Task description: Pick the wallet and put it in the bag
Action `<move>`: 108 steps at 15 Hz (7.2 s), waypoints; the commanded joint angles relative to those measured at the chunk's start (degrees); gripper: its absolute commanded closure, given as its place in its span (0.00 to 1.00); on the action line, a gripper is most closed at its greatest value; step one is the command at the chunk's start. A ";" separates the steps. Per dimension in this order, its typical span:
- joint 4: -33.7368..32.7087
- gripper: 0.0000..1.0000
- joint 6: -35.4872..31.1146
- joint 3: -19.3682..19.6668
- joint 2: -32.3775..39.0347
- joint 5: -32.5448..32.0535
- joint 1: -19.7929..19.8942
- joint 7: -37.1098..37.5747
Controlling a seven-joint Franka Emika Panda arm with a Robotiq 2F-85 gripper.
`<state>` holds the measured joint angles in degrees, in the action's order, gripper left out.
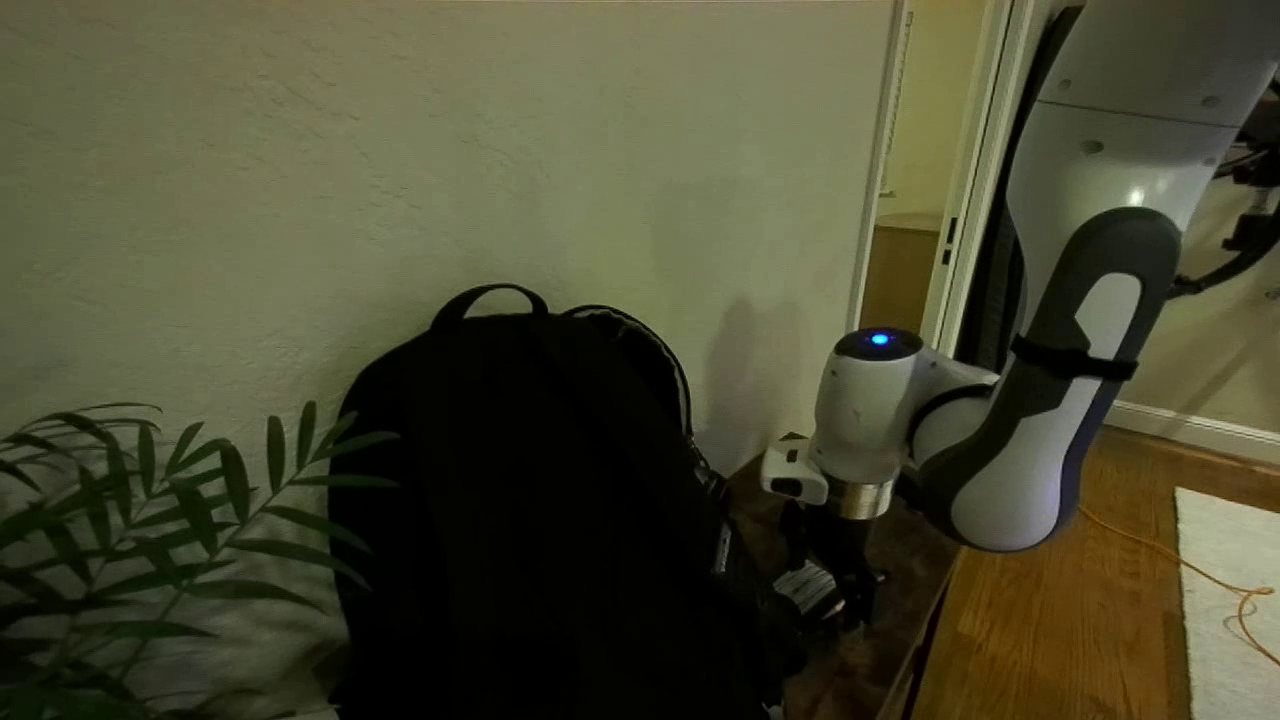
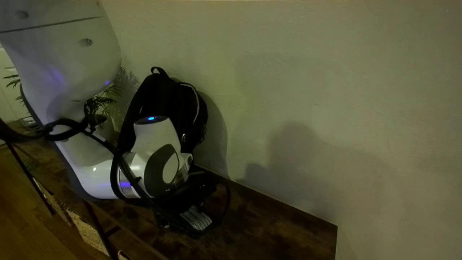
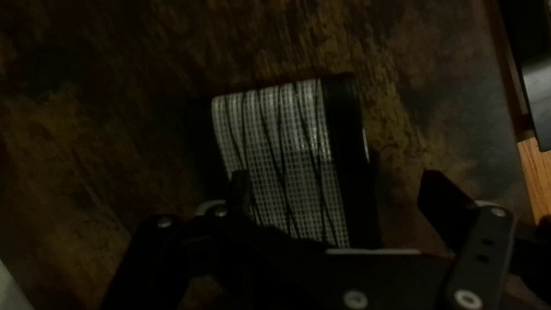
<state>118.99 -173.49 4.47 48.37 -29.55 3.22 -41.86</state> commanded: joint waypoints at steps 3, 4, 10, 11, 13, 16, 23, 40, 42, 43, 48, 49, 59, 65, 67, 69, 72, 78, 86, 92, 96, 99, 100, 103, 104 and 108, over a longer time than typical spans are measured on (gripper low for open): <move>-0.62 0.40 -4.23 3.02 1.20 -2.45 -2.80 0.20; -0.58 0.47 -4.67 3.32 1.22 -2.53 -3.09 0.22; 0.42 0.84 -6.59 4.49 0.62 -2.52 -3.87 0.37; 0.66 0.92 -6.04 4.48 0.26 -2.25 -3.78 0.53; 1.42 0.99 -4.11 2.92 -1.06 -1.74 -2.18 0.03; 2.07 1.00 -1.48 1.06 -3.17 -1.13 -0.34 -0.56; 1.29 0.98 15.64 -9.55 -9.11 5.31 8.50 -5.48; -19.29 0.98 36.13 -10.96 0.15 26.62 13.33 -17.32; -20.61 0.98 36.54 -11.00 1.94 26.86 13.55 -17.27; -21.29 0.98 37.07 -10.90 2.17 26.91 13.45 -17.21; -21.04 0.70 36.90 -10.73 -0.11 26.85 12.91 -16.71; -20.51 0.64 36.70 -10.96 -0.95 26.98 13.02 -16.87; -15.16 0.00 38.18 -12.05 -8.29 28.85 13.49 -17.58; -8.68 0.00 36.21 -11.50 -12.14 28.25 13.16 -21.79; -6.05 0.00 33.56 -11.31 -12.71 27.87 12.97 -23.04; -3.63 0.00 29.29 -10.37 -12.79 26.53 12.17 -23.34; -1.35 0.00 21.93 -8.84 -11.33 23.53 11.15 -23.35; 1.67 0.00 12.70 -7.35 -10.29 17.38 10.09 -22.28; 2.46 0.00 9.43 -7.95 -8.60 16.14 10.40 -22.59; 1.68 0.00 7.74 -8.06 -6.81 14.89 10.11 -22.56; 0.90 0.00 6.64 -8.09 -5.87 14.63 9.93 -22.09; 0.19 0.33 6.31 -7.83 -5.01 14.38 9.57 -21.90; 0.09 0.42 6.41 -7.78 -4.88 14.31 9.53 -21.90; -0.01 0.61 6.45 -7.15 -4.71 14.14 9.02 -21.26; -0.06 0.67 6.53 -7.07 -4.66 14.21 8.97 -21.09; -0.39 0.93 6.95 -6.74 -4.24 14.40 8.63 -20.20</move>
<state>118.35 -165.20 -3.87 43.99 -14.25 13.39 -64.14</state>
